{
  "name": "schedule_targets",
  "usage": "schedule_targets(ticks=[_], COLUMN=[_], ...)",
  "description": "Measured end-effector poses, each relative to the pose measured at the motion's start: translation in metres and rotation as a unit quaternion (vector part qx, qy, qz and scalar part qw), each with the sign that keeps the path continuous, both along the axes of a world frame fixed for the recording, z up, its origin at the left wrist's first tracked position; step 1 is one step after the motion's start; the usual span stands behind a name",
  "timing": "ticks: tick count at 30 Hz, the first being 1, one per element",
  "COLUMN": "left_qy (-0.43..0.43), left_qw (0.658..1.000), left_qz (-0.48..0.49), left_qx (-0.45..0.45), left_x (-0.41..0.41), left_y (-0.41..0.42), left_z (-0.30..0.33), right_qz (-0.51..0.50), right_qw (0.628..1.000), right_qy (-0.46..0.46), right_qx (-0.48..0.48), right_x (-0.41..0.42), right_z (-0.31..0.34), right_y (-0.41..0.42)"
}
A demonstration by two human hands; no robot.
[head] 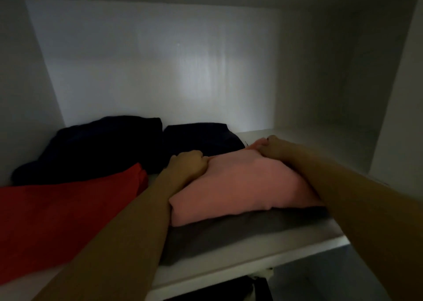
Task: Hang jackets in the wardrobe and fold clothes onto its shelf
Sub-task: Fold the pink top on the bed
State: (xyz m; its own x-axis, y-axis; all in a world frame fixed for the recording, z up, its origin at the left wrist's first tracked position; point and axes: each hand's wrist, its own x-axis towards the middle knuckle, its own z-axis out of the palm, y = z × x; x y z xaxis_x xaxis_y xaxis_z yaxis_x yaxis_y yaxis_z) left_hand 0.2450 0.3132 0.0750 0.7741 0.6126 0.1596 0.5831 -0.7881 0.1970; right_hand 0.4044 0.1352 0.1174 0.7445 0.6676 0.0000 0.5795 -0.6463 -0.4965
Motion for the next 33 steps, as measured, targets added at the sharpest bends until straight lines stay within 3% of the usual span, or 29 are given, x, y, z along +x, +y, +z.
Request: schedule_targets(ticks=[4,11,16,19,23,28,31,33], left_qy=[0.037,-0.096,-0.138,-0.123,-0.127,-0.021,0.098,0.164], left_qw=[0.999,0.992,0.969,0.954,0.939,0.926,0.910,0.885], left_qz=[-0.005,-0.070,-0.150,-0.175,-0.223,-0.297,-0.378,-0.426], left_qx=[0.029,0.052,0.138,0.210,0.228,0.231,0.143,0.095], left_x=[-0.012,-0.028,-0.017,-0.010,-0.014,-0.023,-0.018,-0.024], left_y=[-0.012,-0.109,-0.229,-0.299,-0.375,-0.451,-0.504,-0.546], left_z=[0.036,0.091,0.078,0.056,0.011,-0.051,-0.077,-0.089], right_qz=[0.005,-0.039,-0.062,-0.059,-0.059,-0.129,-0.194,-0.250], right_qw=[0.997,0.978,0.973,0.982,0.991,0.992,0.967,0.948], right_qy=[-0.003,-0.140,-0.188,-0.157,-0.104,0.012,0.114,0.142], right_qx=[0.073,0.150,0.120,0.084,0.056,-0.014,-0.119,-0.136], right_x=[-0.016,-0.053,-0.084,-0.104,-0.140,-0.186,-0.212,-0.236], right_z=[0.020,0.034,0.021,-0.003,-0.055,-0.110,-0.130,-0.139], right_y=[-0.043,-0.156,-0.256,-0.315,-0.386,-0.487,-0.559,-0.609])
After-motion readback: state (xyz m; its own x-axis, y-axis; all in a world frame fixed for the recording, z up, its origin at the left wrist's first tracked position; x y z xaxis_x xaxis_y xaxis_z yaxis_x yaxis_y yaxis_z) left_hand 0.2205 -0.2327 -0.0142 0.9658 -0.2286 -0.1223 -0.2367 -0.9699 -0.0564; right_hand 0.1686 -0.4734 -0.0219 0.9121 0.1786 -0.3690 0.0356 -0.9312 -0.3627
